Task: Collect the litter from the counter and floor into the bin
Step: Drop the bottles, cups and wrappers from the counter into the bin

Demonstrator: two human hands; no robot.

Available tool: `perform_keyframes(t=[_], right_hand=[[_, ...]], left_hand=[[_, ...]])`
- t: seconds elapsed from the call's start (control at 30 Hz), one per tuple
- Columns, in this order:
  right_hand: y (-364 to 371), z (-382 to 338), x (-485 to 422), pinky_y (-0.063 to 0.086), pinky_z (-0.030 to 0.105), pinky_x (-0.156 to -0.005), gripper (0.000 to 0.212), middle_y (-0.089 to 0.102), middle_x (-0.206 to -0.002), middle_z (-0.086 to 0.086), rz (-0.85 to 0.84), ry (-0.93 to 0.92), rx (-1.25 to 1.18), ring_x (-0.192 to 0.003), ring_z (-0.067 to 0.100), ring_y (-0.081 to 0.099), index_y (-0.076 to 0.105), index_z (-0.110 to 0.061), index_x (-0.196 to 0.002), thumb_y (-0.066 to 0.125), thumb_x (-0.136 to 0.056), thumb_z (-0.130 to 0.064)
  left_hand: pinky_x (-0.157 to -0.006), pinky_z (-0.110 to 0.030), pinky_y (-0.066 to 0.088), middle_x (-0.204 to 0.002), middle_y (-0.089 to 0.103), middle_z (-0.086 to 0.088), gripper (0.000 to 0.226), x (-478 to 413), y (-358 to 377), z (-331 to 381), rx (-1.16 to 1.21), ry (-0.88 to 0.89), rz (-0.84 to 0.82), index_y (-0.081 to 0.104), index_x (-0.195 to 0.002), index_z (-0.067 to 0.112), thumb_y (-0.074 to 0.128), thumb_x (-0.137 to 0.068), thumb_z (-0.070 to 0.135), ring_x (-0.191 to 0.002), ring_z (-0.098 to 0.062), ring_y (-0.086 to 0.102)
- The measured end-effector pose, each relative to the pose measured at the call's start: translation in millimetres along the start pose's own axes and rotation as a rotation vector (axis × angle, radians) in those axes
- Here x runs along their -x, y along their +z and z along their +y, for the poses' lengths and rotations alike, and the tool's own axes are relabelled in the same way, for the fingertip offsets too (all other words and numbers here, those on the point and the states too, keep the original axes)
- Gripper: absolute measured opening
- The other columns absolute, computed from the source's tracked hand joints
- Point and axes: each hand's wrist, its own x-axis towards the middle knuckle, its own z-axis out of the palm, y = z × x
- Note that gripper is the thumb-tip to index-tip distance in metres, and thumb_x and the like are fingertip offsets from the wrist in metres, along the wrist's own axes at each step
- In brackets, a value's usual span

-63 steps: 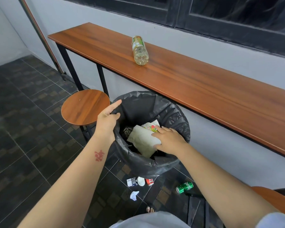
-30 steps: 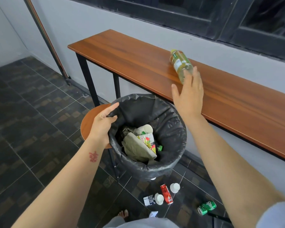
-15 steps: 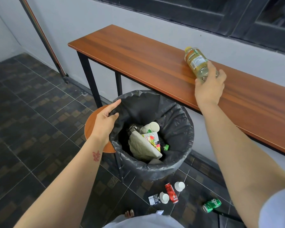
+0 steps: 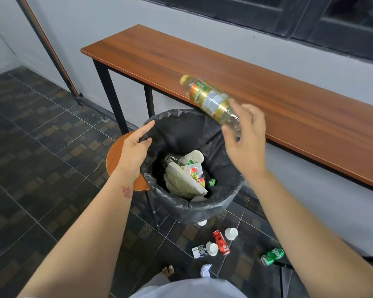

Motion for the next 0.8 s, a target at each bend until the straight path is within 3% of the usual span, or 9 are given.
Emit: perform_keyframes(t=[0.1, 0.13, 0.23, 0.43, 0.53, 0.6, 0.73, 0.8], right_hand=[[2.2, -6.2, 33.6, 0.04, 0.038, -0.106, 0.053, 0.042, -0.136, 0.02, -0.06, -0.134, 0.012, -0.126, 0.032, 0.043, 0.05, -0.013, -0.138, 0.066, -0.087, -0.017], [2.9, -6.4, 42.9, 0.041, 0.037, -0.105, 0.054, 0.041, -0.137, 0.019, -0.099, -0.148, 0.027, -0.126, 0.032, 0.043, 0.049, -0.015, -0.139, 0.066, -0.087, -0.018], [4.1, -3.9, 64.4, 0.046, 0.037, -0.1, 0.053, 0.039, -0.14, 0.013, -0.225, -0.115, 0.093, -0.125, 0.03, 0.043, 0.051, -0.017, -0.138, 0.068, -0.088, -0.022], [14.9, 5.4, 69.5, 0.045, 0.04, -0.101, 0.055, 0.04, -0.14, 0.006, -0.443, 0.011, 0.251, -0.124, 0.027, 0.041, 0.046, -0.026, -0.141, 0.066, -0.09, -0.025], [30.6, 6.8, 59.9, 0.043, 0.036, -0.101, 0.056, 0.035, -0.144, 0.003, -0.579, 0.025, 0.329, -0.125, 0.026, 0.038, 0.041, -0.031, -0.143, 0.063, -0.092, -0.026], [41.3, 4.7, 57.8, 0.044, 0.036, -0.101, 0.057, 0.031, -0.145, 0.002, -0.662, 0.02, 0.357, -0.127, 0.025, 0.036, 0.037, -0.034, -0.143, 0.063, -0.093, -0.025], [51.6, 4.9, 55.1, 0.047, 0.039, -0.098, 0.059, 0.028, -0.149, 0.0, -0.714, 0.052, 0.38, -0.13, 0.026, 0.036, 0.034, -0.036, -0.143, 0.063, -0.092, -0.028], [51.9, 8.6, 51.2, 0.037, 0.044, -0.108, 0.059, 0.026, -0.155, 0.001, -0.741, 0.069, 0.432, -0.137, 0.028, 0.033, 0.032, -0.035, -0.146, 0.059, -0.093, -0.039]], left_hand=[[-0.075, -0.02, 0.049, -0.139, 0.051, 0.015, 0.046, 1.1, -0.7, 2.2, -0.013, 0.002, 0.009, 0.058, -0.122, 0.056, 0.052, -0.1, 0.016, -0.1, -0.005, 0.056], [-0.077, -0.02, 0.047, -0.14, 0.05, 0.015, 0.046, 0.3, -0.5, 2.4, -0.021, 0.002, 0.014, 0.058, -0.122, 0.056, 0.052, -0.1, 0.016, -0.103, -0.005, 0.055], [-0.099, -0.037, 0.04, -0.143, 0.047, 0.014, 0.047, -2.0, 0.3, 1.4, -0.027, -0.009, 0.018, 0.058, -0.122, 0.055, 0.052, -0.1, 0.015, -0.13, -0.018, 0.043], [-0.094, -0.033, 0.039, -0.143, 0.046, 0.013, 0.047, -3.8, -0.3, 0.7, -0.043, 0.009, 0.019, 0.057, -0.124, 0.054, 0.053, -0.099, 0.014, -0.13, -0.017, 0.044], [-0.076, -0.017, 0.043, -0.141, 0.049, 0.016, 0.047, -5.0, -0.1, -1.0, -0.082, 0.02, 0.019, 0.054, -0.129, 0.053, 0.054, -0.099, 0.018, -0.101, 0.0, 0.054], [-0.07, -0.014, 0.041, -0.139, 0.05, 0.018, 0.046, -5.9, -0.1, -2.7, -0.112, 0.038, 0.019, 0.052, -0.131, 0.053, 0.055, -0.099, 0.02, -0.086, 0.006, 0.049], [-0.073, -0.016, 0.041, -0.136, 0.048, 0.02, 0.047, -9.5, -0.6, -4.5, -0.124, 0.05, 0.023, 0.051, -0.133, 0.052, 0.054, -0.099, 0.02, -0.084, 0.006, 0.049], [-0.07, -0.014, 0.042, -0.133, 0.049, 0.021, 0.047, -11.1, -1.9, -4.0, -0.12, 0.05, 0.032, 0.051, -0.132, 0.052, 0.054, -0.099, 0.02, -0.083, 0.006, 0.05]])
